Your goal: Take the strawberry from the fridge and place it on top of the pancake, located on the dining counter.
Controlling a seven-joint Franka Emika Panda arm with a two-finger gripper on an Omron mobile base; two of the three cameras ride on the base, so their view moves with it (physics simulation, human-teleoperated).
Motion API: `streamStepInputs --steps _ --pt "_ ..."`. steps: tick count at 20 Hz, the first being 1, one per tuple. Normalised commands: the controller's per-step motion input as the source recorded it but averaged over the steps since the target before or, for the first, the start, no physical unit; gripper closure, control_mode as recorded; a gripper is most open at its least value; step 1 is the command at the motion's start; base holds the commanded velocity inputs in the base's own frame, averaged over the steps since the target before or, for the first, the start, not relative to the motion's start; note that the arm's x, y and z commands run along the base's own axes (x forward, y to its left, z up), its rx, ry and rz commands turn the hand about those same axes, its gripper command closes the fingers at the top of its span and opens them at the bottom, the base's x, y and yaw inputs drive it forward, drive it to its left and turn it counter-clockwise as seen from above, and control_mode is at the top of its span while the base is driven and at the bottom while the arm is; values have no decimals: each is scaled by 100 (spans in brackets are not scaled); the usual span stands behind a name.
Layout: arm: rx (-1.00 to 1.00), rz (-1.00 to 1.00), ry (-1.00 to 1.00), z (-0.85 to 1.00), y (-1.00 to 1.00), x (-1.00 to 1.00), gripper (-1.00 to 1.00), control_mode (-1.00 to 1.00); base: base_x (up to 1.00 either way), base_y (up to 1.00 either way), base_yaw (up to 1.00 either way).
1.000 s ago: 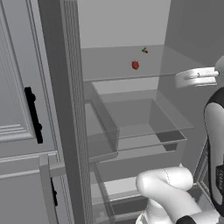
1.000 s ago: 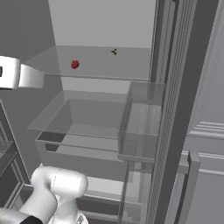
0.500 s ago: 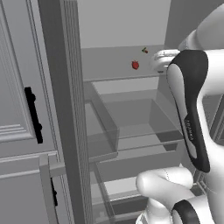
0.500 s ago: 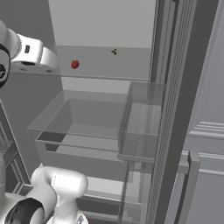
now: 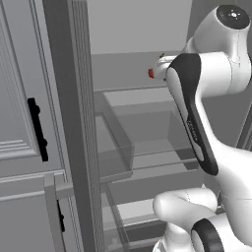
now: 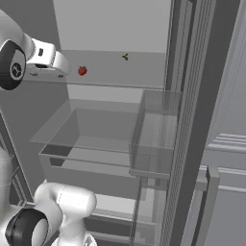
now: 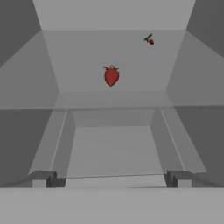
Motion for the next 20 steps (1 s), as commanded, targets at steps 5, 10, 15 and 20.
streamStepInputs --steps 5,10,15,20 --pt "0 0 0 0 -18 16 -100 -100 0 0 0" --pt "0 0 3 -13 -5 37 -100 -100 0 0 0" --pt "0 0 0 -17 0 53 -100 -100 0 0 0" --pt "0 0 0 -14 2 59 -100 -100 0 0 0"
